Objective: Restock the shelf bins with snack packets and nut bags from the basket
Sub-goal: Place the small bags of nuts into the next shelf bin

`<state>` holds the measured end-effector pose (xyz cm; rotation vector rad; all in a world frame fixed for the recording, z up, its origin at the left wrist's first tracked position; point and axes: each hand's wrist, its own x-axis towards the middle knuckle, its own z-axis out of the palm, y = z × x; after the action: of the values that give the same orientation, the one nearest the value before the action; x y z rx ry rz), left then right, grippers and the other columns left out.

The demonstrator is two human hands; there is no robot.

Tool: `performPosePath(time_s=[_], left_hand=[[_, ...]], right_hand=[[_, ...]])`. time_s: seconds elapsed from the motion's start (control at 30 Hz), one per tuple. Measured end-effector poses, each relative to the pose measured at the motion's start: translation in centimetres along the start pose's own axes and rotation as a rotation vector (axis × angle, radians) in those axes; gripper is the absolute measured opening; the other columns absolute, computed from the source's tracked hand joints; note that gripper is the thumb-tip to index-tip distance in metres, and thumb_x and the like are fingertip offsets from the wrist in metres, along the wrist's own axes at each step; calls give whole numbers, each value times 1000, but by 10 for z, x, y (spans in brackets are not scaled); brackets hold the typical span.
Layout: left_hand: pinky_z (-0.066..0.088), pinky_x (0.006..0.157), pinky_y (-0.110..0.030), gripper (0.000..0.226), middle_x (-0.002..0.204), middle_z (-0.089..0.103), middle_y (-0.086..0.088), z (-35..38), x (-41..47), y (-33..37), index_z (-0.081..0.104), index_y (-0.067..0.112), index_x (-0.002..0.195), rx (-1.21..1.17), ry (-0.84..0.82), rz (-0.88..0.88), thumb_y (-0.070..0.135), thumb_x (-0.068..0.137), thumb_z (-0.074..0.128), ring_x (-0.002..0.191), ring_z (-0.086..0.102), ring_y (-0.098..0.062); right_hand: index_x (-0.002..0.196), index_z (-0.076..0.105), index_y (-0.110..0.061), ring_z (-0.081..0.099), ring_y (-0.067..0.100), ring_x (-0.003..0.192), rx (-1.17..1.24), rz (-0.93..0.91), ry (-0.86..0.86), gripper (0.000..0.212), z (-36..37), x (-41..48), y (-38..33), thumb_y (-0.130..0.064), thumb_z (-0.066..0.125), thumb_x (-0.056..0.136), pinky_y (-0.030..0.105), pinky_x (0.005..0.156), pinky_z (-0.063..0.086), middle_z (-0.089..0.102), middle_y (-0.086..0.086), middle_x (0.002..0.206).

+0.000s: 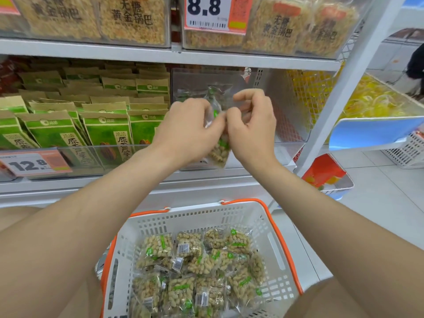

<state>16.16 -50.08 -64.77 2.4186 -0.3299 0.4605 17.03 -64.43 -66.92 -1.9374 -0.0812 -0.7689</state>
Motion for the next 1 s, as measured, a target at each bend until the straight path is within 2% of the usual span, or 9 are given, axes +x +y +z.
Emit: performPosePath(time_s=[0.07,0.17,0.27,0.37,0.5,0.6,0.73,0.83,1.0], left_hand=[[36,65,-41,44,72,58,2,4,3,-1,56,18,79,-44,107,-14,50,106,44,76,55,-28],[25,67,-39,44,76,55,3,7,6,-2,53,13,91,-80,147,-14,45,113,34,79,54,-30],[21,65,-34,39,81,55,3,11,9,-3,51,12,99,-104,130,1,42,114,31,79,52,-25],[33,77,-39,44,96,64,-7,14,14,-13,61,12,106,109,107,88,43,112,30,89,50,-26],[38,92,-48,29,111,64,-10,15,10,-23,59,15,107,526,-166,130,35,106,37,108,51,-35],[39,96,-47,31,120,60,-10,19,4,-24,60,18,108,674,-288,190,33,108,33,109,55,-35],[40,99,-47,36,123,58,-11,16,4,-24,61,18,115,710,-311,216,35,109,29,112,55,-35],[40,100,-47,33,124,56,-10,18,4,-25,60,18,116,723,-326,224,33,110,31,113,54,-35],[39,102,-48,37,130,57,-12,20,4,-26,60,17,119,727,-300,221,34,110,28,116,55,-36]], right_hand=[[111,62,-22,61,11,85,111,204,-80,25,4,3,0,-30,63,87,38,86,53,63,-2,96],[92,69,-18,67,18,82,421,472,-306,20,3,9,2,-37,67,87,48,84,58,69,-2,84],[82,63,-8,65,20,75,420,339,-395,25,-2,16,4,-27,67,98,41,69,55,64,3,75],[88,58,-7,66,20,72,424,366,-241,29,-2,28,13,-31,68,100,39,62,58,65,8,76],[102,55,-16,54,11,69,99,332,-7,24,-3,40,39,-38,63,100,34,70,46,59,-6,77],[120,51,-14,58,17,84,-179,283,-148,25,-9,48,53,-28,60,102,35,72,43,61,-1,92],[130,63,-12,61,31,111,-466,260,-448,40,-3,58,65,-29,73,95,44,93,54,68,11,114],[126,69,-10,64,26,109,-436,262,-460,46,4,63,66,-33,83,88,39,92,57,70,9,110],[122,71,-14,64,29,110,-523,298,-483,44,15,70,73,-37,81,86,31,90,51,72,10,119]])
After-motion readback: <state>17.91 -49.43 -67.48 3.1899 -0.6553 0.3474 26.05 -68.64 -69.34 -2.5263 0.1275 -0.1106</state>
